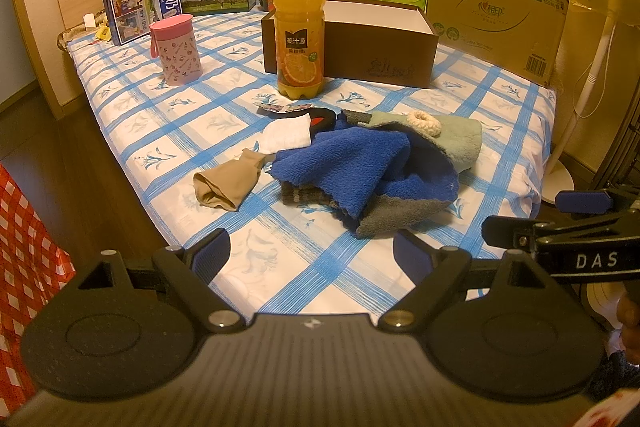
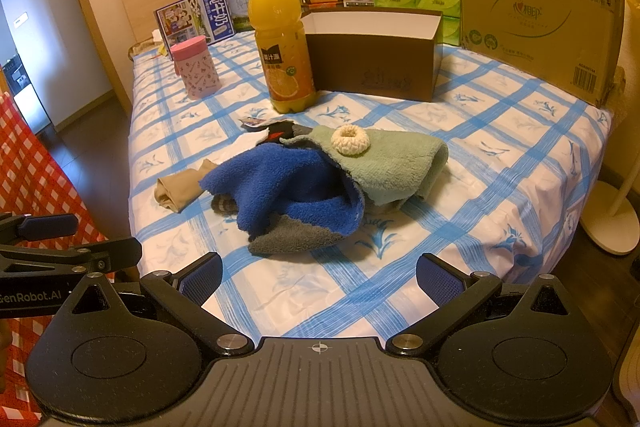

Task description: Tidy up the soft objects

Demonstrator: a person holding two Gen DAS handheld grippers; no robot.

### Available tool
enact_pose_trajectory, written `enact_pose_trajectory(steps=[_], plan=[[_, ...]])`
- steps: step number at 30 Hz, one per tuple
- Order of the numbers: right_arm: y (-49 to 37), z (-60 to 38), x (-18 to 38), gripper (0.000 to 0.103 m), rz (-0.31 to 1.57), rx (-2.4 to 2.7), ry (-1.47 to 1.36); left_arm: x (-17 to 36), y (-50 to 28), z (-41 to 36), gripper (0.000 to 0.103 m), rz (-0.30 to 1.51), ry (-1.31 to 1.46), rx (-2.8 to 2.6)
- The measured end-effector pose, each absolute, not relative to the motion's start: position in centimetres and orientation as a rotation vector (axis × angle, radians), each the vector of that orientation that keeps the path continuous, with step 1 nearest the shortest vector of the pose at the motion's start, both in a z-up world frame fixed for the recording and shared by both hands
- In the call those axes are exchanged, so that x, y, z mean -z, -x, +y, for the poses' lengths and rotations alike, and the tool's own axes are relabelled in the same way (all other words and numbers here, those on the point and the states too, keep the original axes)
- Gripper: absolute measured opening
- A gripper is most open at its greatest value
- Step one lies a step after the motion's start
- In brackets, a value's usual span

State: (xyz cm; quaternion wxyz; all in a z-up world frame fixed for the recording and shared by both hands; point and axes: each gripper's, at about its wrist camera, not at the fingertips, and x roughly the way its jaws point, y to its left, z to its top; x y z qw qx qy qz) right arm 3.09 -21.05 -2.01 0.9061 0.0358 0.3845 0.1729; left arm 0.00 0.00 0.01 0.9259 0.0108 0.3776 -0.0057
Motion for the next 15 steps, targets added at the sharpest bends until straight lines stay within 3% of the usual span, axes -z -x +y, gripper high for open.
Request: enact_pose_trajectory(steps=[15], plan=[[-3.26,-21.05,2.12,0.103,0.795,-0.356,-0.074,-0.01,0.00,0.00,0.087,0.776,-0.022,0.011]])
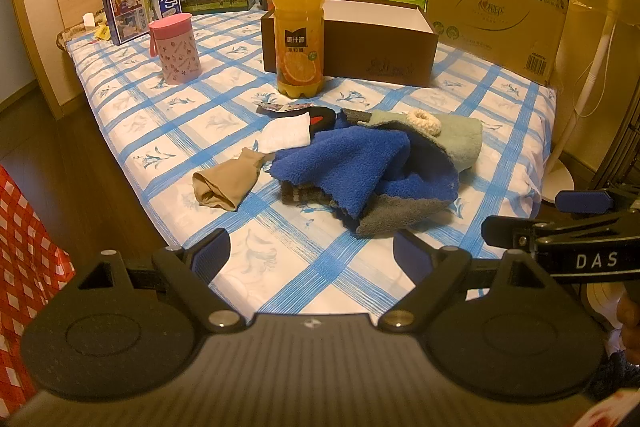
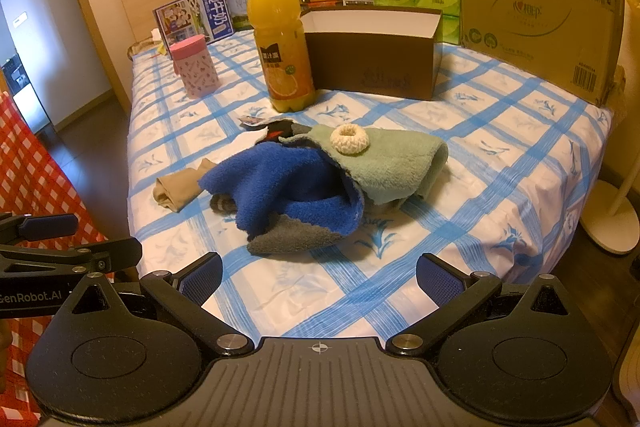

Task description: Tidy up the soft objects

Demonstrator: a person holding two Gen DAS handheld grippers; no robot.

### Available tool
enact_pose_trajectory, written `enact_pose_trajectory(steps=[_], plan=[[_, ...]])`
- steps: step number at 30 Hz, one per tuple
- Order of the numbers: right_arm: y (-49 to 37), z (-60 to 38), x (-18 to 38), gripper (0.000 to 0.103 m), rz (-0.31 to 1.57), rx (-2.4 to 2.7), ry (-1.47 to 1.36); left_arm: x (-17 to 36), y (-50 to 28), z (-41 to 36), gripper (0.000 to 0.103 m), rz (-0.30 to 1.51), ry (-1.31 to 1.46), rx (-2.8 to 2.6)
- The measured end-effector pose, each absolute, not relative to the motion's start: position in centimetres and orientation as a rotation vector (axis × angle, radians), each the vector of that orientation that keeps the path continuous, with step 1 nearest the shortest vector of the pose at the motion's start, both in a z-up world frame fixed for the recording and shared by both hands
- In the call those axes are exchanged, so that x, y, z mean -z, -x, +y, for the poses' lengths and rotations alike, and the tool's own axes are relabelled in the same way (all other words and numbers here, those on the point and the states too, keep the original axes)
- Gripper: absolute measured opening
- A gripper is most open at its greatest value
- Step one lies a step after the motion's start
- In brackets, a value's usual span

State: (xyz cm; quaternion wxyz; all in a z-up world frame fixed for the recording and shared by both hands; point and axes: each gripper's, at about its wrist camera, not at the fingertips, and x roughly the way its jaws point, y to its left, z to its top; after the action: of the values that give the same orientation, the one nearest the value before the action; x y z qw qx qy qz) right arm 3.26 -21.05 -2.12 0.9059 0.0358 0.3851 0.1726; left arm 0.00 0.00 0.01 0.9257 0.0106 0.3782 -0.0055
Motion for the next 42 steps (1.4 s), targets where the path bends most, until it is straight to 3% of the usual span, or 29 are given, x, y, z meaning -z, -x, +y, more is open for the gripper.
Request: enact_pose_trajectory(steps=[31,33,40,42], plan=[[-8.2,-22.4,3.4,0.102,0.718,-0.382,-0.126,1.8,-3.9,1.9,0.085,0.806,-0.007,-0.023],[-9.1,-22.3,3.5,0.093,0.714,-0.383,-0.123,2.1,-4.6,2.3,0.082,0.808,-0.010,-0.030],[-12.6,-21.9,4.2,0.076,0.702,-0.395,-0.124,3.0,-7.4,3.5,0.080,0.802,-0.021,-0.040],[-13.7,-21.7,4.5,0.066,0.703,-0.403,-0.129,3.3,-8.2,3.8,0.080,0.800,-0.022,-0.045]])
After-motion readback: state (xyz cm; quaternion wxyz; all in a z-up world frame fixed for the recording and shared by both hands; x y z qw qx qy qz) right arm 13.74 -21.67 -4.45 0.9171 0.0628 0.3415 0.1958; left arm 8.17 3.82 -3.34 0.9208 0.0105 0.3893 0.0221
